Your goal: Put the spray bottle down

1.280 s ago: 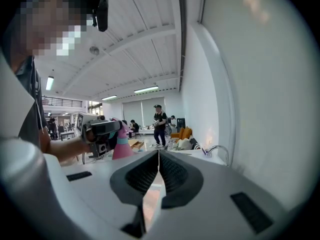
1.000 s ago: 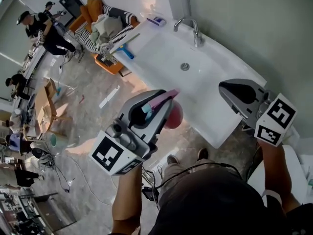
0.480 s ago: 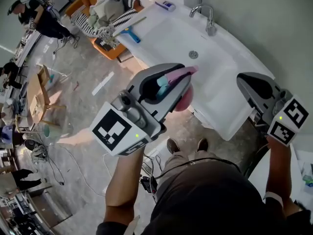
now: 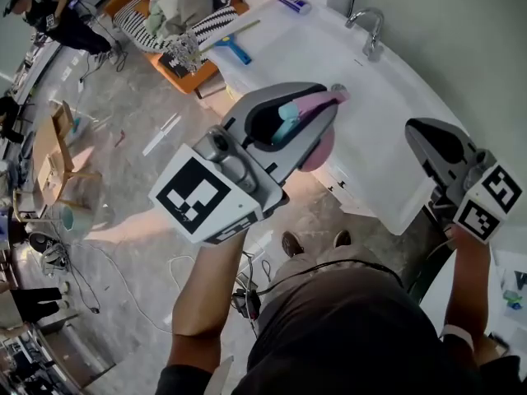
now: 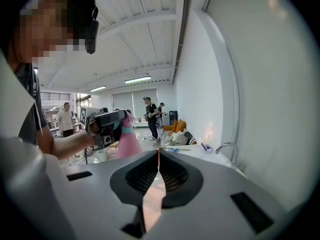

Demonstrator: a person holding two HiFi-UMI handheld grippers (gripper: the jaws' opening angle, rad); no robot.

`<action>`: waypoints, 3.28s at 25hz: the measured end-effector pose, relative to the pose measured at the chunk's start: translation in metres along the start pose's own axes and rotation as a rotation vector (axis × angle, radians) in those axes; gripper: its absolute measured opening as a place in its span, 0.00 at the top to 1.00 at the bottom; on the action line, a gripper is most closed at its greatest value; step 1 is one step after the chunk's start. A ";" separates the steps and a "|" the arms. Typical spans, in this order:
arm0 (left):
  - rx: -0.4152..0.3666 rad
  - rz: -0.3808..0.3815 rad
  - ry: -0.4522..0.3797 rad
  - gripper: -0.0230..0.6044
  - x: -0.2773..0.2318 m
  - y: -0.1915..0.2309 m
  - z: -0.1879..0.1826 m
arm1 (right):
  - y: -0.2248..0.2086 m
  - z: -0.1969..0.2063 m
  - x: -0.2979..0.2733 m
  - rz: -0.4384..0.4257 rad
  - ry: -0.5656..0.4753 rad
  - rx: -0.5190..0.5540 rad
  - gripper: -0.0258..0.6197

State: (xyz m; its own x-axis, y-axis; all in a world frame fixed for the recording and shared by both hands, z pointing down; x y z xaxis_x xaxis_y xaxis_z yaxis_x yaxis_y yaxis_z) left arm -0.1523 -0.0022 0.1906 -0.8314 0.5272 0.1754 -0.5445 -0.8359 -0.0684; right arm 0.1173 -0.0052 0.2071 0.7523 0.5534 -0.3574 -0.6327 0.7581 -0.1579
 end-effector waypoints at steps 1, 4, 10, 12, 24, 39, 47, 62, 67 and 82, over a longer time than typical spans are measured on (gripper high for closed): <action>-0.003 0.002 0.001 0.86 0.002 0.005 -0.001 | 0.001 -0.002 -0.004 0.003 0.000 0.003 0.95; -0.023 0.009 0.006 0.86 0.007 0.015 -0.007 | 0.005 -0.009 -0.008 0.008 0.000 0.013 0.95; -0.066 -0.032 0.040 0.86 0.005 0.036 -0.014 | -0.014 -0.017 -0.018 -0.008 -0.015 0.022 0.95; -0.071 -0.060 0.052 0.86 -0.005 0.048 -0.014 | -0.035 -0.018 -0.025 -0.021 -0.015 0.014 0.95; -0.030 -0.152 0.033 0.86 -0.094 0.064 -0.010 | -0.119 -0.025 -0.047 -0.133 -0.034 -0.023 0.95; 0.009 -0.097 0.079 0.86 -0.115 0.066 0.013 | -0.142 -0.018 -0.050 -0.110 -0.079 -0.055 0.95; 0.017 -0.006 0.048 0.86 -0.102 0.095 0.003 | -0.115 -0.034 -0.056 -0.023 -0.078 -0.052 0.95; -0.135 -0.008 0.044 0.86 -0.075 0.144 0.011 | -0.079 -0.032 -0.103 0.090 -0.099 0.038 0.95; -0.217 -0.024 0.092 0.86 -0.083 0.145 0.018 | -0.085 -0.036 -0.111 0.182 -0.116 0.168 0.95; -0.174 -0.046 0.172 0.86 -0.150 0.177 0.050 | -0.164 -0.043 -0.131 0.218 -0.098 0.261 0.95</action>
State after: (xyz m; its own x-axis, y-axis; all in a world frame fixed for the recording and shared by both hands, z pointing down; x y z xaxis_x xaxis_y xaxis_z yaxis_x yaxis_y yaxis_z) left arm -0.1183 -0.2369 0.2008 -0.8039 0.5945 0.0137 -0.5805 -0.7796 -0.2349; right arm 0.1144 -0.2169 0.2408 0.6271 0.7327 -0.2644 -0.7214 0.6743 0.1578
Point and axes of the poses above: the fingertips, and each gripper's own axes: x backward along the fingers, y to its left, z out of its underside, the point moved 9 cm from there along x, backward along the fingers, and after that the axes turned 6 degrees about -x, right-handed, at the moved point
